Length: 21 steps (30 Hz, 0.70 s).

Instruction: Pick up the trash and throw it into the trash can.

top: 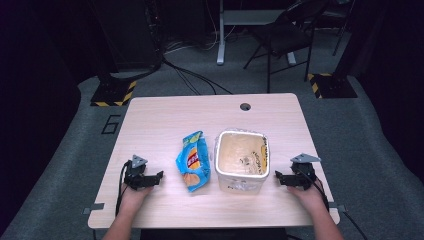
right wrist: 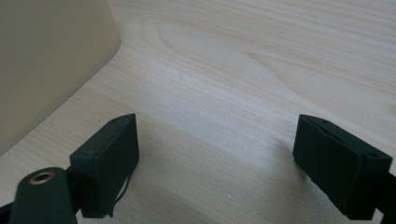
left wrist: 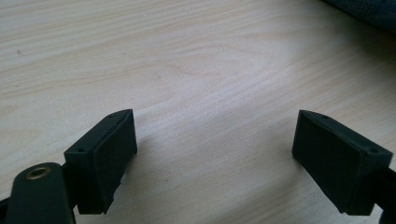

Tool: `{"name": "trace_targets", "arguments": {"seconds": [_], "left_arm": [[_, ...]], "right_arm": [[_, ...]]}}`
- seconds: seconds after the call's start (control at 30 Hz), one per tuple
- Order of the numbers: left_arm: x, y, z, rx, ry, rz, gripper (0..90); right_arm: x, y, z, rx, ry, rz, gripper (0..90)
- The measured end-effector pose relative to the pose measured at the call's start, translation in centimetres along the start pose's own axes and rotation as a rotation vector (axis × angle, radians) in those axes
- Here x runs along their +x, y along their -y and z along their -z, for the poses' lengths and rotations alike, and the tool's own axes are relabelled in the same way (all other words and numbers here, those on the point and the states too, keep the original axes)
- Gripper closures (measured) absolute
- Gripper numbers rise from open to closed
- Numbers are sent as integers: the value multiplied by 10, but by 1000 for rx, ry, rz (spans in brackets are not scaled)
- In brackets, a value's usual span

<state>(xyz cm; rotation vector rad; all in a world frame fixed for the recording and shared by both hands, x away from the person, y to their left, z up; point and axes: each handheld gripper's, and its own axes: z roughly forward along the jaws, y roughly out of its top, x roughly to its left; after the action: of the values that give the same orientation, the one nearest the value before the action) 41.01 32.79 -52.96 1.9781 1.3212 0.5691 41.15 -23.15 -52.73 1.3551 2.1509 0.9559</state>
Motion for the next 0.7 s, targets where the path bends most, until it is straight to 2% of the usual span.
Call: {"name": "trace_targets", "arguments": {"seconds": [0.5,0.7], "left_arm": [[-2,0,1,-2,-6,4,159],[-4,-3,4,24,-11,7,234]], "right_arm": [[0,0,0,-3,4,4,147],[0,0,0,-4,3,4,151]]}}
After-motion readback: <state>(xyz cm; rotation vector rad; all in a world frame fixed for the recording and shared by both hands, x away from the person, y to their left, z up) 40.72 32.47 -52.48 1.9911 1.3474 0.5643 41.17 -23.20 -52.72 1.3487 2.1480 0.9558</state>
